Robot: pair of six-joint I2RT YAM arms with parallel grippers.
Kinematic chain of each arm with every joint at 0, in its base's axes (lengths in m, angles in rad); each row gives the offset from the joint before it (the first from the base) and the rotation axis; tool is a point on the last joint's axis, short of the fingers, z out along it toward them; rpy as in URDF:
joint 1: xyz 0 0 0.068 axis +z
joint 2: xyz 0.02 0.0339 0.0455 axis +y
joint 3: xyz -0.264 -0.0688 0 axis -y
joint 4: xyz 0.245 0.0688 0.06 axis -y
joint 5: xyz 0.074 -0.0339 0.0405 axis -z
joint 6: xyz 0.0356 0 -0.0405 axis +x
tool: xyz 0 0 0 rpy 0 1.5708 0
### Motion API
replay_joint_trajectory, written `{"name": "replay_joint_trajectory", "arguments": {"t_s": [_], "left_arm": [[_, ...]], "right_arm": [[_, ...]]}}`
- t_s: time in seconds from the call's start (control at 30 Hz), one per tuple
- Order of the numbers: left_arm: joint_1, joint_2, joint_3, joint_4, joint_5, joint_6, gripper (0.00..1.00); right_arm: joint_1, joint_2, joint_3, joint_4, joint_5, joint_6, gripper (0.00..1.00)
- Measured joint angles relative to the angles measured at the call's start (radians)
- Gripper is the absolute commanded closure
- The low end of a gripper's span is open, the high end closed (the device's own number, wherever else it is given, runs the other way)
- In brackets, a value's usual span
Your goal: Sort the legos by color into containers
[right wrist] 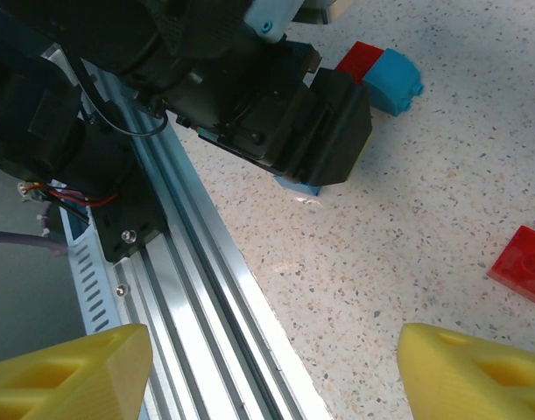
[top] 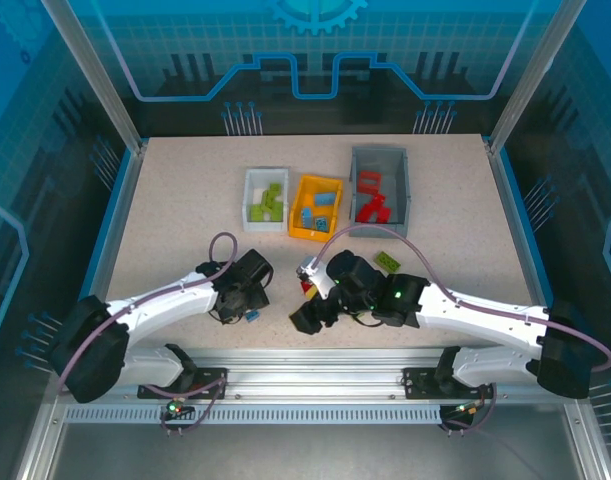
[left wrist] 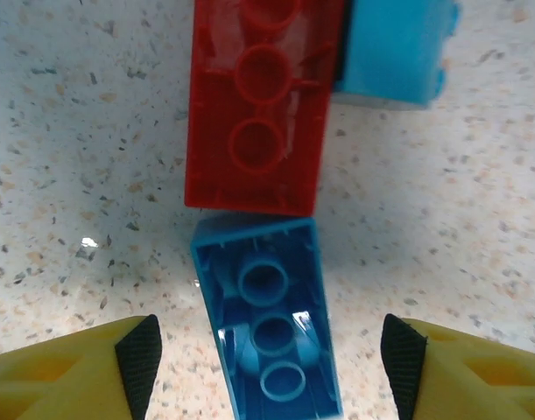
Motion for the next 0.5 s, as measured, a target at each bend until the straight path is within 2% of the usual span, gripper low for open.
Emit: {"name": "replay_joint_trajectory", "arguments": {"t_s": [0.13,0.33,0.5], "left_arm": [[0.017,0.034,-0.031,0.058,0.016,-0.018,0.49],[0.018,0.030,-0.038,0.067,0.011,-0.020,0.79],[0.004,-0.033,-0.009,0.040,0.010,-0.011,0.84]], "right_arm": [[0.000,0.005,0.006,0.002,0.019,0.003,0.25],[0.000,0.004,0.010,0.003,0.052,0.015,0.28],[-0.026,-0.069,0.009,-0.019,0.148,0.048,0.31]]}}
